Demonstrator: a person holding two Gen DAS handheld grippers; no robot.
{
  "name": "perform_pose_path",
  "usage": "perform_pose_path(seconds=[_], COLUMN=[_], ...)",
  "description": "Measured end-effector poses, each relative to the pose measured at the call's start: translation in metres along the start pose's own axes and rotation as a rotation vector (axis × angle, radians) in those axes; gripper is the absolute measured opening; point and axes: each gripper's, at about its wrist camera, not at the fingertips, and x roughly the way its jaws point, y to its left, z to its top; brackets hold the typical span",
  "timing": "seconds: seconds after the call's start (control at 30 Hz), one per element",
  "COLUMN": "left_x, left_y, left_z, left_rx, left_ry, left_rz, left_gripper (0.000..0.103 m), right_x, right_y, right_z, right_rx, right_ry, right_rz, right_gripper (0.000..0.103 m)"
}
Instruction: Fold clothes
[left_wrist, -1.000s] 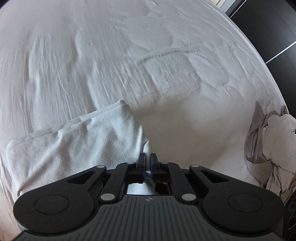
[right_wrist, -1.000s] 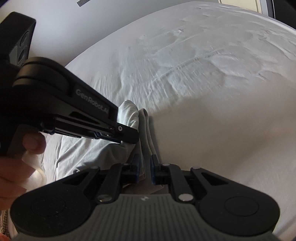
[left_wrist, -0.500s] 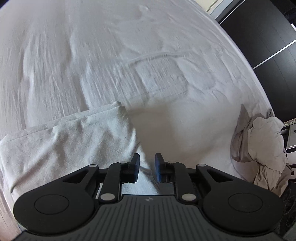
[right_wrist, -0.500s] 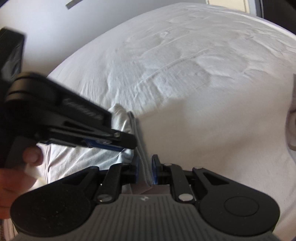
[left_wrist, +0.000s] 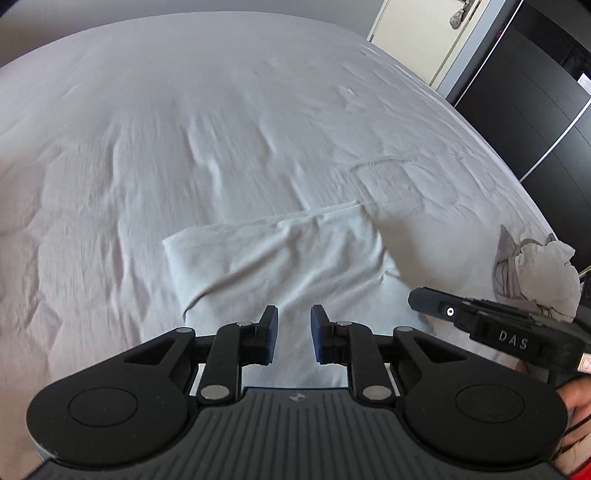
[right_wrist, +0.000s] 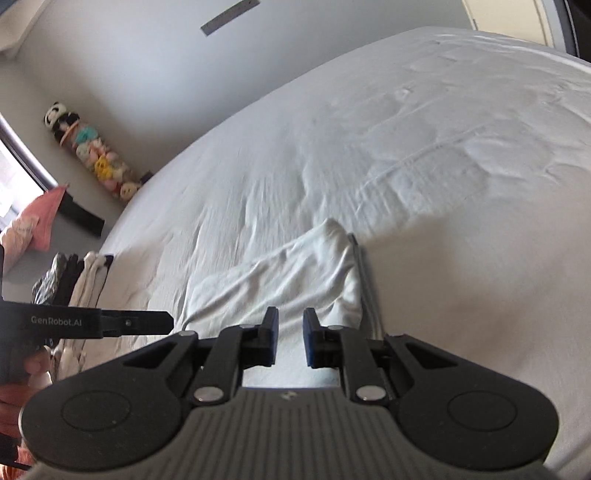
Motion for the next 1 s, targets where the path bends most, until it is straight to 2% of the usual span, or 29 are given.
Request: perform_pose_path(seconds=[0.1,0.27,0.43,0.57,0.67,0.77,0.8,0.9,1.0], left_x=[0.003,0.027,0.048,0.045,0.029,0.011,0.009,0.009,0.016], left_y=[0.016,0.03,0.043,0.044,0.046,0.058,0.064,0.084,0.098], left_z=[-0.024,-0.044,-0.06,-0.061,-0.062,-0.062,-0.06,-0.053,-0.047], left_rx=[-0.021,-0.063,-0.101,-0.107,-0.097,-0.119,-0.142,-0.233,-0.303], left_ry=[0.007,0.026,0.029,0.013,-0.022,-0.083,-0.103,-0.148,-0.174], left_rz=[-0.01,-0.017,-0.027,-0.036,-0.045,-0.037,-0.029,-0.033,-0.08], left_gripper=[0.021,0.021,0.021,0.021,0.021,0.022,0.024,0.038,0.052], right_x=[0.015,0.041,0.048,0.051,0.043,0.025,0.023,0.017,0.023], right_y=[0.004,0.004,0.001,0.002,0.002,-0.001,-0.003,-0.009,-0.018], right_z=[-0.004,-0.008,-0.01,-0.011,-0.01,-0.009,-0.008,-0.004,0.001], right_rx=[-0.013,-0.032,-0.035,-0.052,-0.037,0.014,0.034,0.091,0.128], right_ry=[0.077,0.175,0.204,0.221,0.195,0.112,0.09,0.03,0.022], right_rz=[-0.083,-0.229,-0.269,-0.284,-0.258,-0.205,-0.203,-0.199,-0.192], right_gripper=[0.017,0.014,0.012,0.012,0.014,0.015,0.02,0.041,0.046])
